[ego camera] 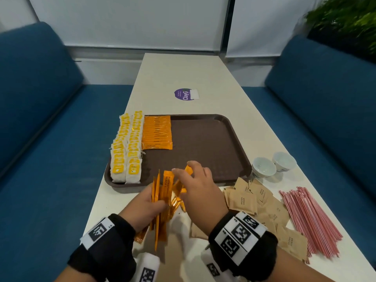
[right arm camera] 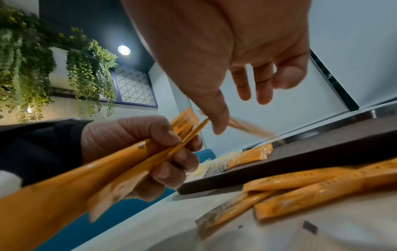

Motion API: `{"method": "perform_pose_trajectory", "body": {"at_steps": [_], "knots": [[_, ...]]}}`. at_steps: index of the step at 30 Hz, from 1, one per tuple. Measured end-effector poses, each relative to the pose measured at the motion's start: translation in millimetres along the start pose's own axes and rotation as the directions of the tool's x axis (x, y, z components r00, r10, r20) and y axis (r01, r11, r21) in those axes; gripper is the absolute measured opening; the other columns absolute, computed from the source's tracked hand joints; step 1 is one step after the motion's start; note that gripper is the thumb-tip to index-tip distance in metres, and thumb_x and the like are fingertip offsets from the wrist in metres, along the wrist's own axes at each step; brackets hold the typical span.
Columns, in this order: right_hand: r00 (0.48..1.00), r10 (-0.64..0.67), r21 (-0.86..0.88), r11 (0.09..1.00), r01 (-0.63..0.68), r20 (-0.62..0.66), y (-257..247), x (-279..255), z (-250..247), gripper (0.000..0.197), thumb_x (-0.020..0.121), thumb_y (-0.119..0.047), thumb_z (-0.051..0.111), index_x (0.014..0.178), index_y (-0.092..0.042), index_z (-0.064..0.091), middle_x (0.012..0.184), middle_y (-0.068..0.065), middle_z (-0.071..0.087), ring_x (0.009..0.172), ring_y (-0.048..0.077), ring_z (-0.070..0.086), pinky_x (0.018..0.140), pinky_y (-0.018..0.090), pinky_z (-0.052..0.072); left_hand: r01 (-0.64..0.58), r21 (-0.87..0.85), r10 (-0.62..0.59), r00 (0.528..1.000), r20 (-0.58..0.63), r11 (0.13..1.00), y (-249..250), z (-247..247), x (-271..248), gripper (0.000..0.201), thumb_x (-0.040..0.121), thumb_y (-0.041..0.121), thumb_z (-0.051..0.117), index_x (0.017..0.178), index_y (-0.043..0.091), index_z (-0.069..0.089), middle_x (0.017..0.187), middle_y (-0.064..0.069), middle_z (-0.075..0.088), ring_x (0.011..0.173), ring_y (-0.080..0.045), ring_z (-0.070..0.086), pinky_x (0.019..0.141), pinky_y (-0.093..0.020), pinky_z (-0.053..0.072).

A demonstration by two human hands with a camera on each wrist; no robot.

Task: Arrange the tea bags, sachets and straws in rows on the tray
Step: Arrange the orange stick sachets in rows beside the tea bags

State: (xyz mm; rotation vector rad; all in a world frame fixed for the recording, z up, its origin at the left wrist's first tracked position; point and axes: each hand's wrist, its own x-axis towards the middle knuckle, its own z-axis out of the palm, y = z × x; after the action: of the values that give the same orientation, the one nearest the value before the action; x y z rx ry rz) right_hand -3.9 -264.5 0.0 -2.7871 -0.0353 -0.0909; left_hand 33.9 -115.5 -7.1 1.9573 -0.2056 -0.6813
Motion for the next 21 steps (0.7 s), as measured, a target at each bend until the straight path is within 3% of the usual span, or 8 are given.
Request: {"method": "perform_pose_trajectory", "body": {"at_steps": [2, 6, 10, 14, 16, 18, 21], "knots": [[0.999, -0.009, 0.031, 0.999, 0.008, 0.043, 3, 9, 1, 0.049, 0.095, -0.016, 0.051, 0.138, -0.031, 0.036, 0.14, -0.003, 0.033, 0.124, 0.019, 0.035, 0.088, 0.03, 0.048, 0.005, -0.028, -0.004, 1.0, 0.018, 1.0, 0, 3, 3, 0.021, 0.088, 0.001, 0.05, 0.1, 0.018, 0.055, 0.081, -0.013, 0.061, 0.074, -0.022, 0.062, 0.065, -0.026, 0.054], [0.985, 0.054, 0.274, 0.957, -0.098, 0.163, 1, 20, 9, 0.053, 0.092, -0.002, 0.046, 0.138, -0.028, 0.037, 0.124, 0.002, 0.058, 0.111, 0.018, 0.058, 0.09, 0.039, 0.051, 0.013, -0.061, -0.011, 1.0, 0.023, 0.998, -1, 12, 8, 0.019, 0.088, -0.001, 0.048, 0.09, 0.017, 0.053, 0.077, -0.008, 0.06, 0.07, -0.019, 0.061, 0.064, -0.027, 0.052], [0.983, 0.142, 0.376, 0.91, -0.177, 0.117, 5, 17, 8, 0.048, 0.096, -0.012, 0.047, 0.14, -0.029, 0.04, 0.112, 0.001, 0.064, 0.1, 0.014, 0.061, 0.087, 0.033, 0.052, 0.028, -0.104, -0.025, 0.999, 0.033, 0.994, -3, 13, 14, 0.009, 0.09, 0.006, 0.051, 0.095, 0.012, 0.055, 0.085, -0.014, 0.061, 0.077, -0.026, 0.062, 0.072, -0.034, 0.053], [0.98, 0.127, 0.521, 0.832, -0.19, 0.154, 0, 15, 2, 0.049, 0.097, -0.018, 0.048, 0.142, -0.032, 0.037, 0.096, -0.005, 0.06, 0.09, 0.009, 0.058, 0.084, 0.026, 0.051, 0.02, -0.257, -0.019, 1.0, 0.006, 0.966, -3, 14, 19, 0.003, 0.09, 0.014, 0.055, 0.089, 0.014, 0.058, 0.073, -0.008, 0.063, 0.067, -0.019, 0.062, 0.065, -0.03, 0.051], [0.979, 0.112, 0.539, 0.821, -0.187, 0.169, -3, 15, 1, 0.052, 0.097, -0.018, 0.049, 0.144, -0.033, 0.034, 0.093, -0.008, 0.056, 0.09, 0.009, 0.058, 0.083, 0.025, 0.05, 0.051, -0.418, -0.048, 0.999, 0.016, 0.907, -5, 15, 22, 0.005, 0.089, 0.017, 0.058, 0.088, 0.013, 0.06, 0.07, -0.01, 0.062, 0.065, -0.023, 0.06, 0.067, -0.037, 0.05], [0.974, 0.125, 0.538, 0.817, -0.209, 0.189, -3, 19, -3, 0.049, 0.097, -0.019, 0.049, 0.142, -0.033, 0.037, 0.089, -0.01, 0.056, 0.091, 0.011, 0.059, 0.083, 0.026, 0.051, 0.101, -0.561, -0.111, 0.994, 0.016, 0.822, -7, 16, 25, 0.004, 0.09, 0.007, 0.054, 0.088, 0.011, 0.057, 0.066, -0.011, 0.058, 0.063, -0.025, 0.057, 0.067, -0.04, 0.049], [0.965, 0.147, 0.362, 0.906, -0.22, 0.218, 4, 35, -19, 0.04, 0.095, -0.022, 0.052, 0.135, -0.028, 0.05, 0.105, -0.004, 0.061, 0.101, 0.013, 0.059, 0.089, 0.032, 0.05, 0.168, -0.737, -0.201, 0.979, 0.045, 0.654, -11, 15, 28, 0.019, 0.087, -0.008, 0.046, 0.082, 0.011, 0.045, 0.061, -0.013, 0.053, 0.058, -0.026, 0.061, 0.064, -0.041, 0.054]]}}
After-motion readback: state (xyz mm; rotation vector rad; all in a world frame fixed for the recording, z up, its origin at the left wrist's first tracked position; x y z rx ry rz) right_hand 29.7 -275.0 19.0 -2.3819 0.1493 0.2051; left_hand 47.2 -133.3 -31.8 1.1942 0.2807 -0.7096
